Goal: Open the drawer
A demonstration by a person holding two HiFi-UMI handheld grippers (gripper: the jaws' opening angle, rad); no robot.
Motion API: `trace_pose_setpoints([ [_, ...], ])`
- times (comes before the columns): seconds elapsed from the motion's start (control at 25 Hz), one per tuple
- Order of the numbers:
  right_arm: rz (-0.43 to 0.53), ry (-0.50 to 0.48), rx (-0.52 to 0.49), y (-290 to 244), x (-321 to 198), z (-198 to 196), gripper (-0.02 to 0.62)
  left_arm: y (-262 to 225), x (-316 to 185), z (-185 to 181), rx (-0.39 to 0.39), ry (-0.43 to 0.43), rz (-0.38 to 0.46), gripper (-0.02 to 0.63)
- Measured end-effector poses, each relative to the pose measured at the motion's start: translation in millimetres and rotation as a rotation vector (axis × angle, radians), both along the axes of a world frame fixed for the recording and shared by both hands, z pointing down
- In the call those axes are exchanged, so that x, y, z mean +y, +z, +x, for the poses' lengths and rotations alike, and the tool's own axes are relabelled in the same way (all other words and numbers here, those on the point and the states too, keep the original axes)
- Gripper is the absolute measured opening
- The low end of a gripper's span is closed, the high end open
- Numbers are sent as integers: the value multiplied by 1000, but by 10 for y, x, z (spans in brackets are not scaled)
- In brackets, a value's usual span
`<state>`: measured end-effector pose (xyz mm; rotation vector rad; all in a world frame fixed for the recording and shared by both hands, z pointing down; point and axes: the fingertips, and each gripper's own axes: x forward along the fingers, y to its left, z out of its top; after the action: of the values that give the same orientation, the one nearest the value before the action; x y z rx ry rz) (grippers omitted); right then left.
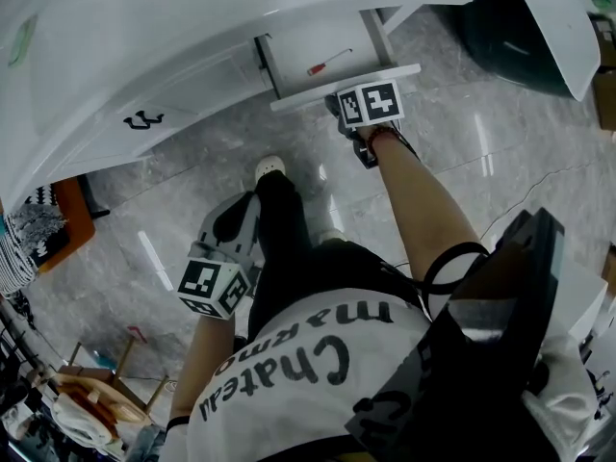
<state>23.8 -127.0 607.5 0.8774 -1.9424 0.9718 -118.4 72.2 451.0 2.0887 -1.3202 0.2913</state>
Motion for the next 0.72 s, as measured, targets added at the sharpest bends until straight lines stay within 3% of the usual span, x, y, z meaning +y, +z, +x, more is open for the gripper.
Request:
trace_pose_setpoints([
  [0.48,28,26,110,34,17,29,147,-178,-70,-279,-5,-28,-11,8],
  [0.72,24,68,103,44,15,19,147,-174,-263,-427,7,42,-41,8],
])
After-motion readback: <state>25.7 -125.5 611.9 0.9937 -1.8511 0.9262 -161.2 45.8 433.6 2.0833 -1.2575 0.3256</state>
